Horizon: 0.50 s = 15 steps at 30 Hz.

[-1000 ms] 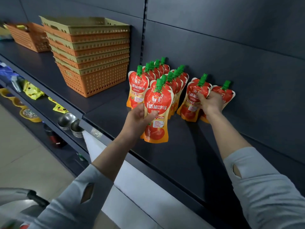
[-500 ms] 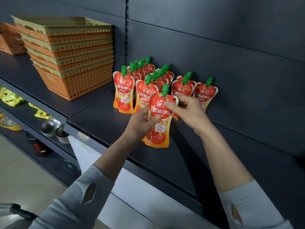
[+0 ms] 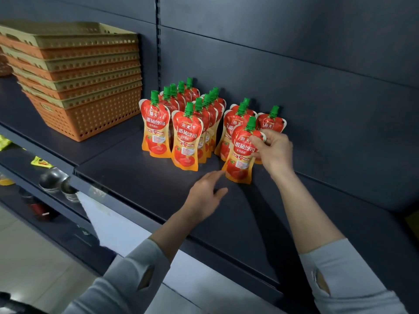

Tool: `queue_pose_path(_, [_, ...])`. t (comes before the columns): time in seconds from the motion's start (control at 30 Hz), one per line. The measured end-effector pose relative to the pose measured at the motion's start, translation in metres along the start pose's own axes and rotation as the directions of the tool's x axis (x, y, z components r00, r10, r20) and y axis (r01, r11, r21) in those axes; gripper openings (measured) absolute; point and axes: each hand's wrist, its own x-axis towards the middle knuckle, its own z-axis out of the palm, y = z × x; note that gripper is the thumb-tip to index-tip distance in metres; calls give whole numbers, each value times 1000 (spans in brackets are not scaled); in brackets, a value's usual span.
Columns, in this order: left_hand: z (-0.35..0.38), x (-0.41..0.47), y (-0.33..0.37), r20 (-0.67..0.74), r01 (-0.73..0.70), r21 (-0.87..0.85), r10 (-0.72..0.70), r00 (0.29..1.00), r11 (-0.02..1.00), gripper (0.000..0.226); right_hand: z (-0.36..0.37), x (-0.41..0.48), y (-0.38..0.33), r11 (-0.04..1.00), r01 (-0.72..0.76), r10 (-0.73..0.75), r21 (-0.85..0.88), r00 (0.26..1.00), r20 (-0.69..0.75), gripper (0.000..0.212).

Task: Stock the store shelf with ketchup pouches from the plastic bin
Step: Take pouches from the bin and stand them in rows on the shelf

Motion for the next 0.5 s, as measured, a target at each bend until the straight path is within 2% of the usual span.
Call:
queue_pose_path(0.1, [8,12,-2,43,0,94,-4,999,996,59,13,8,2,1000,29,-28,8,1000,-10,11])
queue_pose_path(0.2, [13,24,-5,30,11,145,-15,999,989,62,24,17,0,999,49,-49,11,999,-6,7])
queue_pose_path(0.37, [15,41,-11,13,18,186,-21,1000,982,64,36,26,-3,997,54,-54,47,998,7,20])
queue_pose_path(0.5, [16,48,-12,-2,34,191,-34,999,981,64,41,29,-2,996,86,-86,13,996,7,22])
